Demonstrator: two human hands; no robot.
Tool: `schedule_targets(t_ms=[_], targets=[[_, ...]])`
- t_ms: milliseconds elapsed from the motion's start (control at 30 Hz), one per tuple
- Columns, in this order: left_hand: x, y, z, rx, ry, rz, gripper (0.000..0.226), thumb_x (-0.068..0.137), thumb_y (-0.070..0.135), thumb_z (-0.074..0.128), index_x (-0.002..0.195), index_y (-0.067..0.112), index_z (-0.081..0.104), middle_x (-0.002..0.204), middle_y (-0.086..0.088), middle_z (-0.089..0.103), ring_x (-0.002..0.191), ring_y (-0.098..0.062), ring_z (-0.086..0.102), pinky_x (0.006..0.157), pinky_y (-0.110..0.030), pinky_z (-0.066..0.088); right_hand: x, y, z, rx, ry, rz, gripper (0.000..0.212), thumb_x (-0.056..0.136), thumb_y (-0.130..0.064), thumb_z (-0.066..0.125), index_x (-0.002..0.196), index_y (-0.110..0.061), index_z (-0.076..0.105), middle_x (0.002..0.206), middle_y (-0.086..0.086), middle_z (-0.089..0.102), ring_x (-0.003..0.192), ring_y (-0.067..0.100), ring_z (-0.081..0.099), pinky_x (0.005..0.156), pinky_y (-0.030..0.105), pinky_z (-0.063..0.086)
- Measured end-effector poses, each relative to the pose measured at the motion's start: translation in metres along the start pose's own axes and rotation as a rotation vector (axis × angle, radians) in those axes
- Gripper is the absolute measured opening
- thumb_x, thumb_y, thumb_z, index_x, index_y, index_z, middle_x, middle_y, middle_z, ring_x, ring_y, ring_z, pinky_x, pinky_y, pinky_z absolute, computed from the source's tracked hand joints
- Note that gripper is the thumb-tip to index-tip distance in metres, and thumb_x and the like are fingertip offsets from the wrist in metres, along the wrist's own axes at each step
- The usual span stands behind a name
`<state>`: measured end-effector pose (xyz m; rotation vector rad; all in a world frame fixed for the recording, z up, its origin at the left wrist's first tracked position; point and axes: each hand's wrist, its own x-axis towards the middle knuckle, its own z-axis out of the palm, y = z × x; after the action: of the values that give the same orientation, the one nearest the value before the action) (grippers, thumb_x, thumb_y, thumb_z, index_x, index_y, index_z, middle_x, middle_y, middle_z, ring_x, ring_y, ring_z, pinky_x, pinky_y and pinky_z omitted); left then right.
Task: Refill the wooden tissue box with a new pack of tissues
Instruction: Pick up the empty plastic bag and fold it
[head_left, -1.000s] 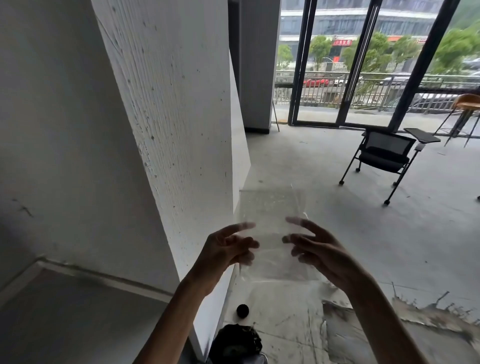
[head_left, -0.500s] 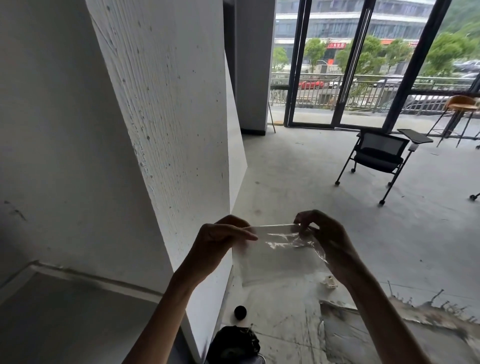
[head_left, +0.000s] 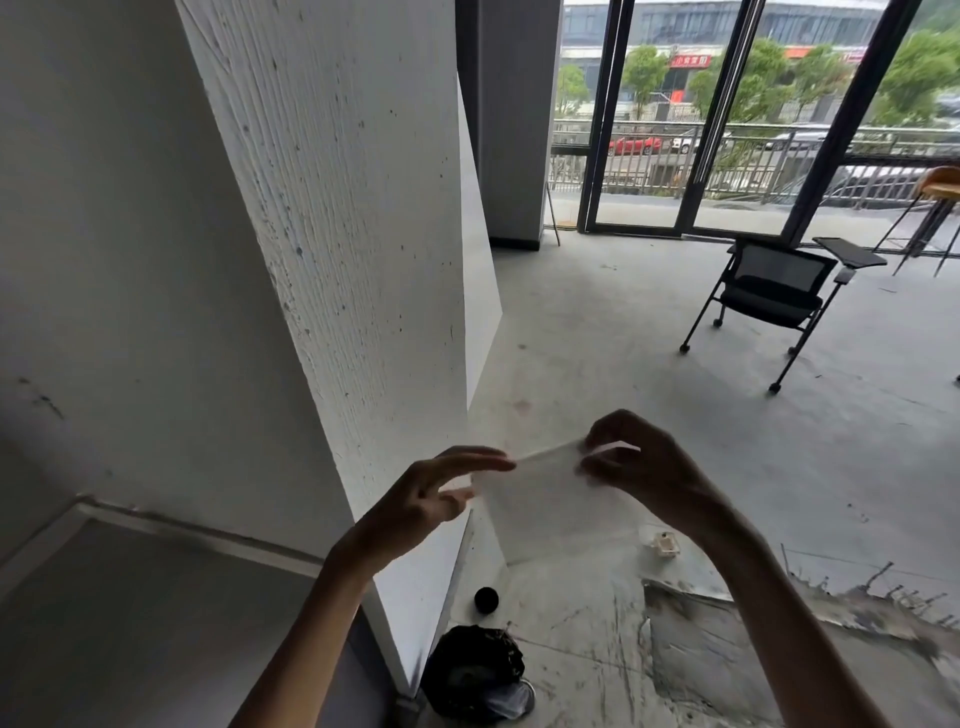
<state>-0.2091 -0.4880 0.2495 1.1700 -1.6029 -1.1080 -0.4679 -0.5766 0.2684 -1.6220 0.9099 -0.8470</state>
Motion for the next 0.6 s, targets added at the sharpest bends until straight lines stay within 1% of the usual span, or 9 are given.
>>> schedule_targets(t_ms=[100,167,233,300,367,400,433,500,600], targets=[[0.001,0.001,0.008,0.019,0.117,-0.021,0.043,0.090,0.016,0.055,0.131,0.029,0.056,0.131,0.009,0.061,0.124,-0.007,0.055,0.106,-0.027,0.043,0.004,0.001,0.013,-0.259,-0.008,-0.043,0.028,0.081,-0.002,0.073,0.086,-0.028,0.063,0.093,-0.003,0.070,0.074,0.018,0.069,0.063,0.035,0.050],[0.009,-0.006,0.016,0.191,0.097,-0.098,0.041,0.088,0.032,0.066,0.128,0.029,0.058,0.122,0.009,0.066,0.113,-0.004,0.060,0.101,-0.029,0.049,0.005,-0.002,0.025,-0.314,-0.059,-0.079,0.029,0.083,-0.007,0.071,0.094,-0.033,0.063,0.095,-0.003,0.069,0.077,0.019,0.069,0.061,0.036,0.051],[0.014,-0.017,0.024,0.277,0.098,-0.148,0.030,0.086,0.033,0.069,0.113,0.021,0.066,0.105,0.006,0.072,0.099,-0.006,0.066,0.091,-0.034,0.054,0.006,-0.001,0.039,-0.339,-0.080,-0.144,0.044,0.084,-0.011,0.071,0.116,-0.036,0.057,0.105,-0.005,0.066,0.086,0.013,0.067,0.076,0.033,0.056],[0.014,-0.029,0.031,0.210,0.199,-0.161,0.019,0.087,0.031,0.068,0.098,0.015,0.070,0.090,0.003,0.073,0.084,-0.010,0.069,0.080,-0.033,0.056,0.009,0.010,0.048,-0.489,0.019,-0.174,0.071,0.083,-0.025,0.073,0.140,-0.043,0.035,0.133,-0.004,0.055,0.114,0.006,0.056,0.098,0.031,0.048],[0.010,-0.042,0.036,0.073,0.332,-0.212,0.018,0.089,0.030,0.067,0.093,0.014,0.069,0.085,-0.003,0.074,0.081,-0.019,0.071,0.077,-0.040,0.057,0.008,0.027,0.054,-0.537,0.093,-0.080,0.098,0.078,-0.041,0.075,0.151,-0.043,0.009,0.155,-0.003,0.029,0.132,0.007,0.034,0.109,0.034,0.032],[0.008,-0.048,0.040,0.007,0.378,-0.240,0.017,0.089,0.030,0.066,0.092,0.013,0.069,0.086,-0.005,0.074,0.082,-0.023,0.071,0.078,-0.044,0.056,0.007,0.040,0.057,-0.441,0.089,0.025,0.105,0.076,-0.043,0.077,0.152,-0.041,0.004,0.156,-0.001,0.026,0.131,0.011,0.034,0.108,0.036,0.034],[0.006,-0.057,0.044,-0.059,0.404,-0.269,0.017,0.089,0.030,0.066,0.091,0.014,0.069,0.087,-0.006,0.074,0.083,-0.025,0.071,0.078,-0.044,0.056,0.004,0.053,0.060,-0.264,0.064,0.150,0.105,0.075,-0.040,0.078,0.152,-0.040,0.006,0.150,0.002,0.035,0.126,0.014,0.044,0.103,0.039,0.042],[-0.001,-0.078,0.055,-0.186,0.425,-0.366,0.017,0.088,0.031,0.067,0.091,0.015,0.070,0.089,-0.006,0.074,0.085,-0.025,0.071,0.078,-0.042,0.056,-0.004,0.082,0.072,0.124,-0.001,0.388,0.081,0.081,-0.027,0.075,0.148,-0.027,0.029,0.120,0.006,0.064,0.102,0.019,0.066,0.087,0.041,0.055],[-0.013,-0.128,0.076,-0.280,0.482,-0.558,0.020,0.085,0.035,0.070,0.089,0.015,0.070,0.088,-0.008,0.073,0.082,-0.020,0.065,0.077,-0.041,0.054,-0.011,0.140,0.090,0.205,0.035,0.555,0.040,0.083,-0.022,0.074,0.121,-0.012,0.064,0.095,0.009,0.074,0.082,0.018,0.071,0.074,0.039,0.058]])
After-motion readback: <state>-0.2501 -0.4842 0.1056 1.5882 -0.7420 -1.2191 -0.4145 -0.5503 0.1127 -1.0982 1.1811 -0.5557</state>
